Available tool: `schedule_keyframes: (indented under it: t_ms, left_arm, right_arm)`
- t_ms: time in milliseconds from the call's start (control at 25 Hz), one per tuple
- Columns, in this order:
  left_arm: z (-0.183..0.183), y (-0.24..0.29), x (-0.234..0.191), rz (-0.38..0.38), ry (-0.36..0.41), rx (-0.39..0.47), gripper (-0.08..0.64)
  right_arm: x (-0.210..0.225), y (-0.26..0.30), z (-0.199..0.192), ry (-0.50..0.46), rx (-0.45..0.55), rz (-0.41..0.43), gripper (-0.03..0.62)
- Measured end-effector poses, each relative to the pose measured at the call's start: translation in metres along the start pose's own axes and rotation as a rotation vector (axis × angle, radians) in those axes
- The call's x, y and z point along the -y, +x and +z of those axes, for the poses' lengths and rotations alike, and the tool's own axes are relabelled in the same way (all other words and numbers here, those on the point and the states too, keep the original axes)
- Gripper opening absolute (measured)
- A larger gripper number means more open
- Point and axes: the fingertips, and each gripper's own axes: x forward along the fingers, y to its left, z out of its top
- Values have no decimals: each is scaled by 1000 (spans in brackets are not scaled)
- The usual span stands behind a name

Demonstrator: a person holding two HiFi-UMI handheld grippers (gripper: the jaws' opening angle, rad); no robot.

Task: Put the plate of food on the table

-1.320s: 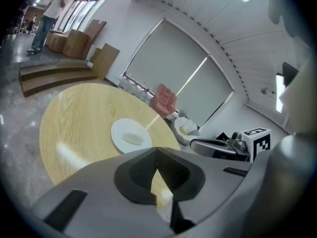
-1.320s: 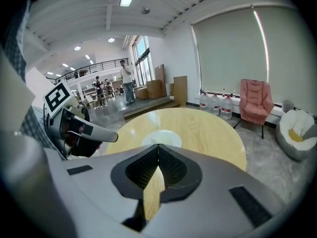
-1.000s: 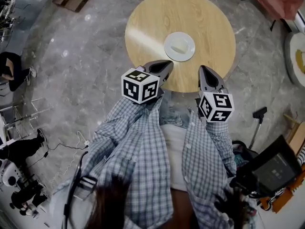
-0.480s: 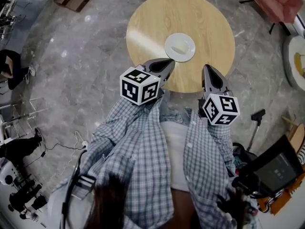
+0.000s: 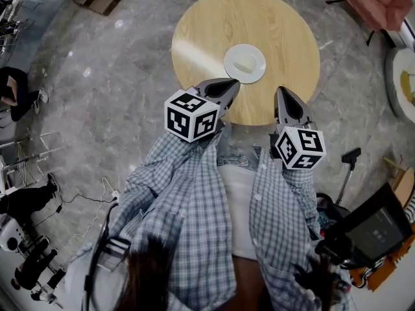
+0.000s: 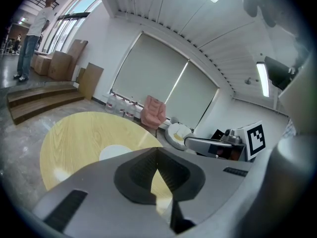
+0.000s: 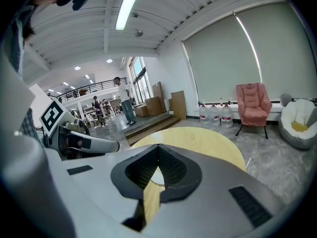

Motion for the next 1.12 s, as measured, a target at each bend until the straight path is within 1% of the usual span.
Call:
schedule_keyframes:
  t_ms: [1120]
  left_arm:
    - [-3,3,-1,9,-8,-14,8]
  right_arm:
    - [-2,4,-6,-18,-34,12,8]
